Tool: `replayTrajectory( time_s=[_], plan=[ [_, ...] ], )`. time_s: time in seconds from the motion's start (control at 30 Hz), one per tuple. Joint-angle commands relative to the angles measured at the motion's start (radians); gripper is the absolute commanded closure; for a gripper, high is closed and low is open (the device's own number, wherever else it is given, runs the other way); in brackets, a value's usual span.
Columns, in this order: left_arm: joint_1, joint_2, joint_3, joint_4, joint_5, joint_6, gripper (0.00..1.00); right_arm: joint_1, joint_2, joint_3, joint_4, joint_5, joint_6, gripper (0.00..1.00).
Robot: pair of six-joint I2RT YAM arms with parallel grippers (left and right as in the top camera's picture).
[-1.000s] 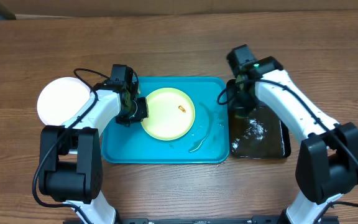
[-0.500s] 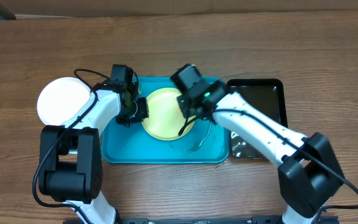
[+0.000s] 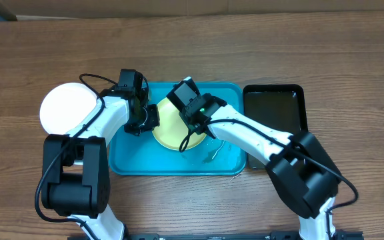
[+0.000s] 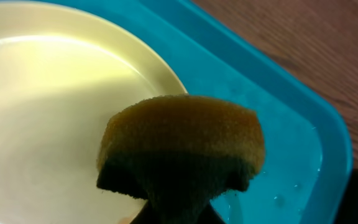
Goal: Clean dirty plates on tray and stack at the side
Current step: 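Carry the sponge left onto the yellow plate with the right gripper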
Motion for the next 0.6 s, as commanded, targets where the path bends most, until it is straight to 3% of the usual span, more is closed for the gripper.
replayTrajectory(
  time_s=[0.0,0.57],
  plan=[
    [-0.011,0.019,-0.024,-0.007,-0.007,-0.006,0.96,0.005,0.032,0.019,0.015,0.023,-0.010,0.96],
    [-0.011,0.019,-0.024,-0.007,-0.007,-0.006,0.96,-0.011,0.155,0.015,0.074,-0.216,0.002,0.85]
  ],
)
